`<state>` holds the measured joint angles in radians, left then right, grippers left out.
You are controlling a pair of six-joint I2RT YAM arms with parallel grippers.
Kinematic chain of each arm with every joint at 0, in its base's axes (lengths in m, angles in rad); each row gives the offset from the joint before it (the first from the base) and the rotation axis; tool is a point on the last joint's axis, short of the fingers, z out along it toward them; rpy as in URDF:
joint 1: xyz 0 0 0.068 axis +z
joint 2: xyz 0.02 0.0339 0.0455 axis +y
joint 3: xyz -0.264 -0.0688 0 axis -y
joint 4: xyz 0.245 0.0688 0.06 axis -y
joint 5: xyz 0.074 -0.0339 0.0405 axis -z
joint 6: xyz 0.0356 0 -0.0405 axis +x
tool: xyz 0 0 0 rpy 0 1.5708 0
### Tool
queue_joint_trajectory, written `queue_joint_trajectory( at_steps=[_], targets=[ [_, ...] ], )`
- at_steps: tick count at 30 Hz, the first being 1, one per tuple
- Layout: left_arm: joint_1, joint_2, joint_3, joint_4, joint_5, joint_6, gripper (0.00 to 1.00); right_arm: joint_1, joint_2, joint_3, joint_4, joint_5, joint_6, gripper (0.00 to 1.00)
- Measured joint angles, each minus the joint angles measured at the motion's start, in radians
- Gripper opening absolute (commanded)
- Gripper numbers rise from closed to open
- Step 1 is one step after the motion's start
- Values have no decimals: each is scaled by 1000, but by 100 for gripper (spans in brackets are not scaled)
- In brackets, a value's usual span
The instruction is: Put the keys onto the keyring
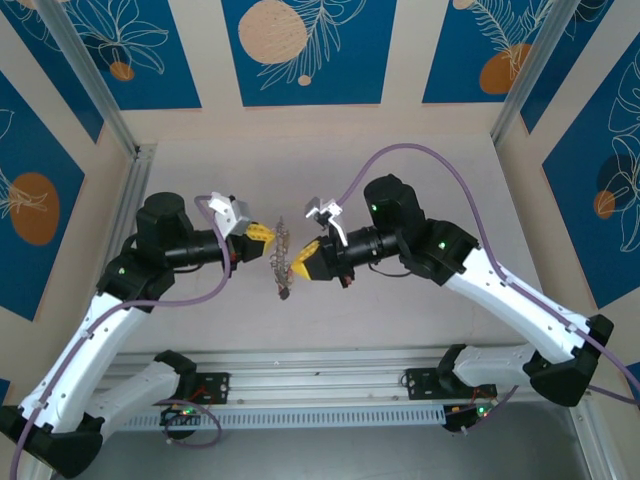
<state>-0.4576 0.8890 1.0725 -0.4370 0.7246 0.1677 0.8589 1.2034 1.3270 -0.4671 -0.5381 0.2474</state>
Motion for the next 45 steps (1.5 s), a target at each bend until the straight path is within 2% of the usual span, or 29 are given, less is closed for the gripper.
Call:
queue_joint_trajectory(
  at_steps=[7, 20, 32, 45],
  targets=[
    [-18, -5, 8, -18, 37, 15, 0, -56, 55, 34, 19, -43, 37, 0],
    [-40, -4, 21, -56, 52, 35, 0, -84, 113, 101, 4, -45, 42, 0],
    [-70, -3, 35, -98, 10, 75, 0, -84, 132, 138, -61, -7, 41, 0],
    [-87, -3, 36, -112, -24, 82, 0, -81, 156, 171, -139, 91, 40, 0]
  ],
)
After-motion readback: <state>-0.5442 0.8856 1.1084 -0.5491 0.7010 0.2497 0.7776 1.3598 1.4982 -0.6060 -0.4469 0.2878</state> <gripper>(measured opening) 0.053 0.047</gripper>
